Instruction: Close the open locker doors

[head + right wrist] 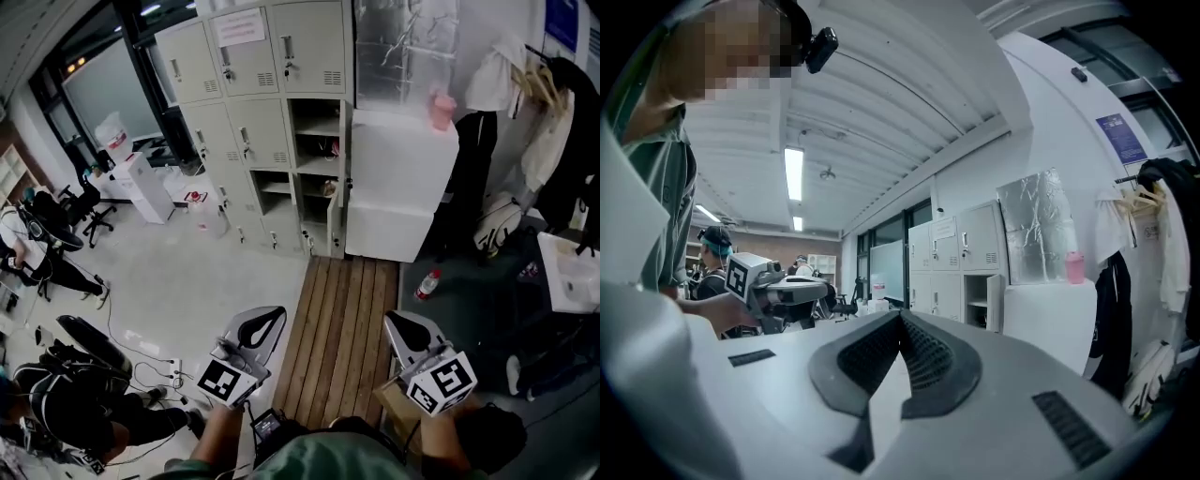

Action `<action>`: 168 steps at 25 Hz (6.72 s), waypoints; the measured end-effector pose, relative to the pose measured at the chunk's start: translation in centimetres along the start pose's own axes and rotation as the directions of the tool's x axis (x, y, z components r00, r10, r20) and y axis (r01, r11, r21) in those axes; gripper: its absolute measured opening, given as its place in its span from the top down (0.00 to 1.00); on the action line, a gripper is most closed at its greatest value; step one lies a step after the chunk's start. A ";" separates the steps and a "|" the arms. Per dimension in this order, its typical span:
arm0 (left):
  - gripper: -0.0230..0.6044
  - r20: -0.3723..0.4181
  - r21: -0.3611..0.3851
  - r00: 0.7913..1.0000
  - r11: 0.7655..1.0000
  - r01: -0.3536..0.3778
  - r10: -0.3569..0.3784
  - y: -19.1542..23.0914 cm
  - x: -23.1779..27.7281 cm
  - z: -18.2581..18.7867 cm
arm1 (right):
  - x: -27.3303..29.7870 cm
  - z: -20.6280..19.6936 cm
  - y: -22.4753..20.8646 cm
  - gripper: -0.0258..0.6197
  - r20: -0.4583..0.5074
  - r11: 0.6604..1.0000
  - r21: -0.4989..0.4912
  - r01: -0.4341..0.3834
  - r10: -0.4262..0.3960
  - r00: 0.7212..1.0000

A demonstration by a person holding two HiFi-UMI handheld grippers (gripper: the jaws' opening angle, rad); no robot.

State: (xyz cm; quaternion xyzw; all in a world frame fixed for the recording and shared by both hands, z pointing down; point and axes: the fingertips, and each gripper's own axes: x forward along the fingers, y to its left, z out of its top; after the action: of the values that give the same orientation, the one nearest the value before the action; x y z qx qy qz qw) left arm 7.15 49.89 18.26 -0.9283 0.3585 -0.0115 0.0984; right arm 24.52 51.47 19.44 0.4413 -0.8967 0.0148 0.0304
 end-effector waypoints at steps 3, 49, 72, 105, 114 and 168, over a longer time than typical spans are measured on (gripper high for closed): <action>0.96 -0.002 0.008 1.000 1.000 -0.015 0.015 1.2 0.9 -0.1 | 1.1 0.2 -1.0 0.95 0.014 1.000 0.004 -0.008 0.008 1.000; 0.96 -0.015 0.006 0.995 0.995 -0.102 0.102 29.6 28.6 -7.9 | 33.9 0.2 -29.2 0.95 -0.002 0.998 0.006 -0.061 0.061 0.998; 0.96 -0.028 -0.004 0.997 0.997 -0.074 0.074 39.7 36.8 -16.0 | 47.3 -7.8 -37.7 0.95 -0.090 0.995 -0.026 -0.095 0.093 0.992; 0.96 -0.052 -0.102 0.993 0.989 -0.108 0.103 55.6 34.0 -24.4 | 65.7 -9.1 -33.5 0.83 -0.156 0.996 -0.085 -0.005 -0.008 0.988; 0.96 -0.064 -0.096 0.988 0.985 -0.145 0.140 58.6 31.7 -25.2 | 72.0 -7.5 -34.7 0.87 -0.126 0.993 -0.105 0.058 -0.071 0.990; 0.96 -0.079 -0.120 0.995 0.990 -0.074 0.065 58.0 30.1 -26.5 | 71.3 -10.8 -40.4 0.94 -0.110 0.978 -0.061 0.198 -0.204 0.973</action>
State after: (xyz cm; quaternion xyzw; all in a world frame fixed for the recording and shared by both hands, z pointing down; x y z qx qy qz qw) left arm -11.45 -16.80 31.71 -0.9185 0.3939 -0.0208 0.0280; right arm 13.59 -29.01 35.03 0.5273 -0.8443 0.0151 0.0944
